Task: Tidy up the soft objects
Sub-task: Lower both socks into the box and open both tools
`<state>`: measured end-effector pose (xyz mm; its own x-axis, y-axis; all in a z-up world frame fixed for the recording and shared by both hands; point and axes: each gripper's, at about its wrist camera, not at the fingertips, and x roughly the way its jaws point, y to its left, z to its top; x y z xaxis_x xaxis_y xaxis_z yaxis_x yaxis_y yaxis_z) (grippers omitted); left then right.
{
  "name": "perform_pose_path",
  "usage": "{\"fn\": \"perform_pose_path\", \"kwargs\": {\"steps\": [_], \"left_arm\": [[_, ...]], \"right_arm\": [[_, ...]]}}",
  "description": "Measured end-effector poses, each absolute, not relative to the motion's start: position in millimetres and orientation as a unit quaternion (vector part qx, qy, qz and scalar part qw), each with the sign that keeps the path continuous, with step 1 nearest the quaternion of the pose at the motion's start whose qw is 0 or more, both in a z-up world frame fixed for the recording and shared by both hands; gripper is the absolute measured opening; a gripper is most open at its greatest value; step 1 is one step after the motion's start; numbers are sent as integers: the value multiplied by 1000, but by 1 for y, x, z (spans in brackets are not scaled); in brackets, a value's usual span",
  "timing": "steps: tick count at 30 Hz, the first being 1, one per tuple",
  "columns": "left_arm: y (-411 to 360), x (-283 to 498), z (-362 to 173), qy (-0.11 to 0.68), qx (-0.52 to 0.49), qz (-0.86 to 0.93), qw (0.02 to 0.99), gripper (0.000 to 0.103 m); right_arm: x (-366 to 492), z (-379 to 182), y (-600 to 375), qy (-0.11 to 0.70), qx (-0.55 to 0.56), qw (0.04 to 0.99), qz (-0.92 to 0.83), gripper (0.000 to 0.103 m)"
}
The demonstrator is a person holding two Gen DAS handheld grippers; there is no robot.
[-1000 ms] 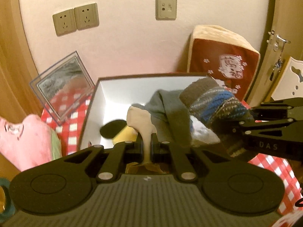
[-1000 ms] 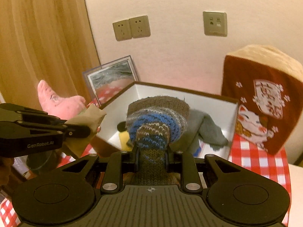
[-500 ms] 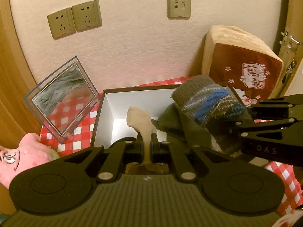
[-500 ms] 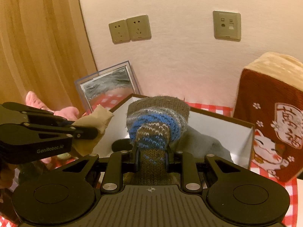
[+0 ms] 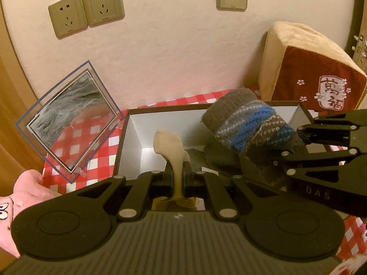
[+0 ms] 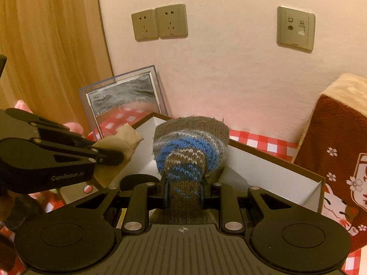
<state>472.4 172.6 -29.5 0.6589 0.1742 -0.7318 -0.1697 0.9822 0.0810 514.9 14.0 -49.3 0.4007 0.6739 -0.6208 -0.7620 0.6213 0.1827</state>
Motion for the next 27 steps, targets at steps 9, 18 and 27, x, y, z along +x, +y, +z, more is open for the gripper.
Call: {"fn": "perform_pose_path", "kwargs": {"steps": [9, 18, 27], "left_arm": [[182, 488, -43, 410, 4, 92, 907, 8], [187, 493, -42, 391, 11, 92, 916, 50], [200, 489, -45, 402, -6, 108, 909, 50]], "right_arm": [[525, -59, 19, 347, -66, 831, 429, 24], [532, -63, 20, 353, -62, 832, 424, 24], [533, -65, 20, 357, -64, 829, 426, 24]]}}
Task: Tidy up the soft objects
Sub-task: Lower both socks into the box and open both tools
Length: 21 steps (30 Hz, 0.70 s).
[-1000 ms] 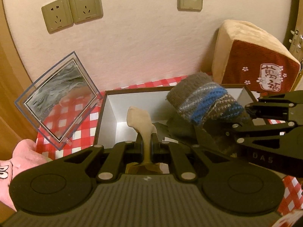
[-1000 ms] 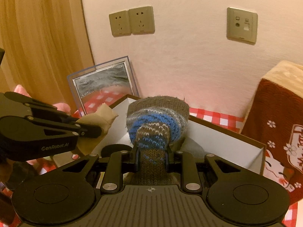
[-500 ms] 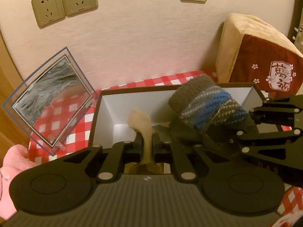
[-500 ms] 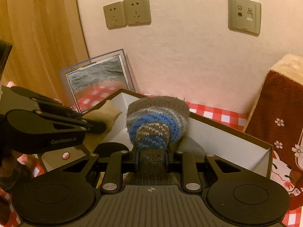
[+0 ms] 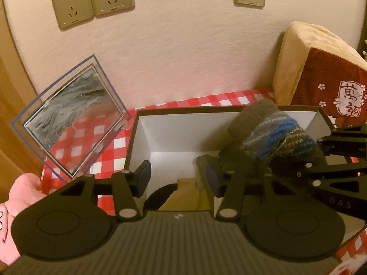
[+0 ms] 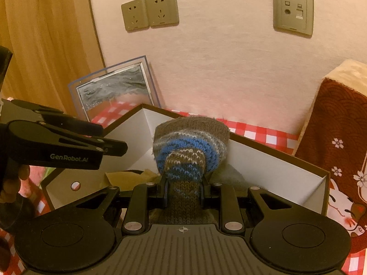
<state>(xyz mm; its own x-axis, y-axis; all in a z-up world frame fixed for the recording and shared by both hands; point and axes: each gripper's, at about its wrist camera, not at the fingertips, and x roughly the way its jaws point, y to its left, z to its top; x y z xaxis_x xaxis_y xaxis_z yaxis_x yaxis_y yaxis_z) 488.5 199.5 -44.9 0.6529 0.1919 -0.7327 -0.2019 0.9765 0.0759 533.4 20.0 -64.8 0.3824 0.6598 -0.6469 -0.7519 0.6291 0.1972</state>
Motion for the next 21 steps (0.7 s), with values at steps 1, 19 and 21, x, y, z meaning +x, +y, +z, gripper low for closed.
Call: {"fn": "perform_pose_path", "kwargs": {"steps": [1, 19, 21], "left_arm": [[200, 489, -45, 403, -6, 109, 909, 50], [202, 480, -45, 407, -15, 114, 906, 53], [203, 480, -45, 407, -18, 115, 906, 53]], "right_arm": [[534, -65, 21, 357, -64, 829, 426, 24], [542, -59, 28, 319, -42, 847, 424, 70], [540, -60, 25, 322, -45, 846, 423, 70]]}}
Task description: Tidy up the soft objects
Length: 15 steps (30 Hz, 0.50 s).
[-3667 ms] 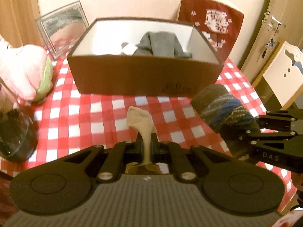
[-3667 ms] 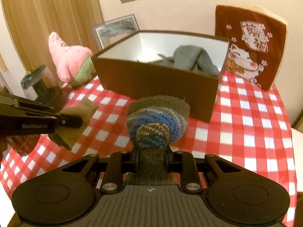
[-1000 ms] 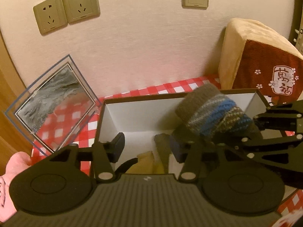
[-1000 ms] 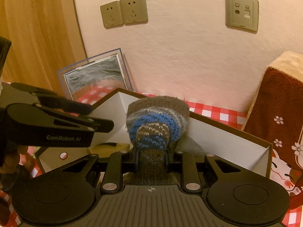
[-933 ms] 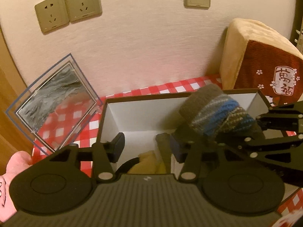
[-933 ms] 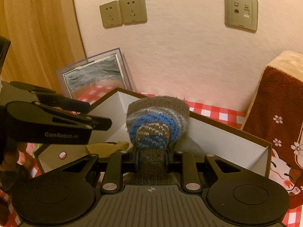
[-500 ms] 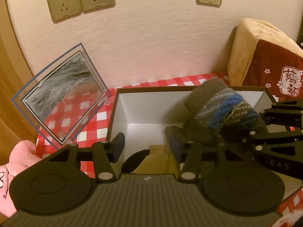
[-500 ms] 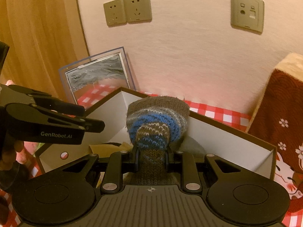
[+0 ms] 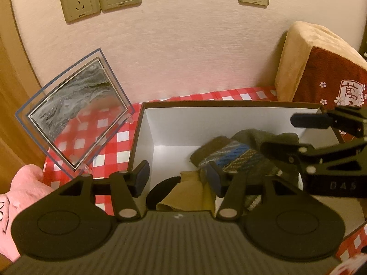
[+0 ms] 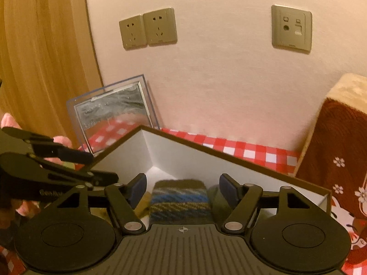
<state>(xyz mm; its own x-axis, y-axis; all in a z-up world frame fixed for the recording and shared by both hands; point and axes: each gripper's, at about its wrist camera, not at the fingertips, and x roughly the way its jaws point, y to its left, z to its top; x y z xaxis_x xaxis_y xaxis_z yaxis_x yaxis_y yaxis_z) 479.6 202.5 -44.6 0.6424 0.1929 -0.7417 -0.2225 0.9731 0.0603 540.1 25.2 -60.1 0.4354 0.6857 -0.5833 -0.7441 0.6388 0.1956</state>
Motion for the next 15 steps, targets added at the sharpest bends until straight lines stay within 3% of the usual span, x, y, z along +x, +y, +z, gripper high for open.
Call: {"fn": "perform_pose_path", "kwargs": {"steps": [15], "left_arm": [[187, 470, -32, 403, -16, 113, 908, 57]], "right_arm": [[528, -57, 7, 332, -40, 845, 418, 71]]}}
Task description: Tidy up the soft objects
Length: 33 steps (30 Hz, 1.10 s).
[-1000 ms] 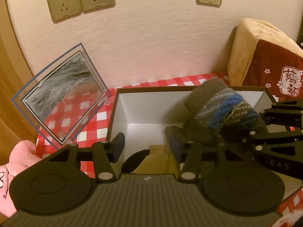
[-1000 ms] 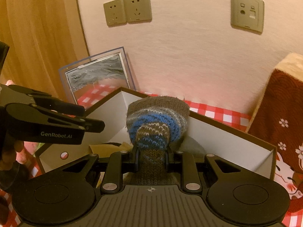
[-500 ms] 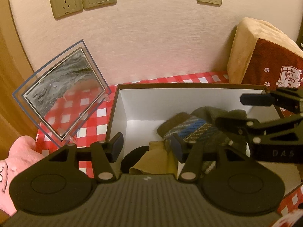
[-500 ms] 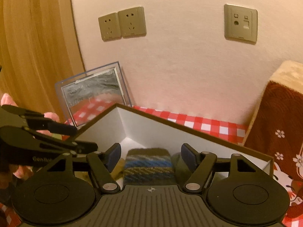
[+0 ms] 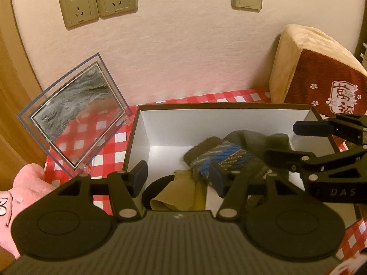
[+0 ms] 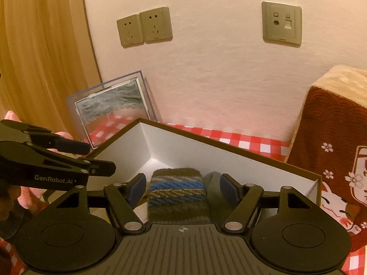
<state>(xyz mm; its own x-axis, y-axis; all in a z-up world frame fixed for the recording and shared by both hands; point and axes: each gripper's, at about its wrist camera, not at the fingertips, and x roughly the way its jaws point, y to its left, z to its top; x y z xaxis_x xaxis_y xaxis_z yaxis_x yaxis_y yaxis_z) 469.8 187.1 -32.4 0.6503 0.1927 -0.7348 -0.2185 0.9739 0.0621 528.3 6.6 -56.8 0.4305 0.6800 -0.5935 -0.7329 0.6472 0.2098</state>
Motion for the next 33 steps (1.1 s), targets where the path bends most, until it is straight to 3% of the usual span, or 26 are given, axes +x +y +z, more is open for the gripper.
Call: {"fn": "perform_pose_path", "kwargs": {"steps": [14, 19, 22, 33], "left_arm": [[146, 418, -2, 389, -31, 117, 913, 62], [124, 386, 13, 379, -36, 124, 917, 63], [109, 364, 21, 369, -35, 134, 919, 70], [53, 281, 35, 356, -56, 153, 920, 74]], "right_arm": [[487, -35, -57, 336, 10, 851, 403, 76], [462, -20, -86, 328, 23, 856, 399, 77], [446, -11, -101, 324, 26, 855, 403, 77], [377, -5, -156, 339, 43, 845, 411, 78]]}}
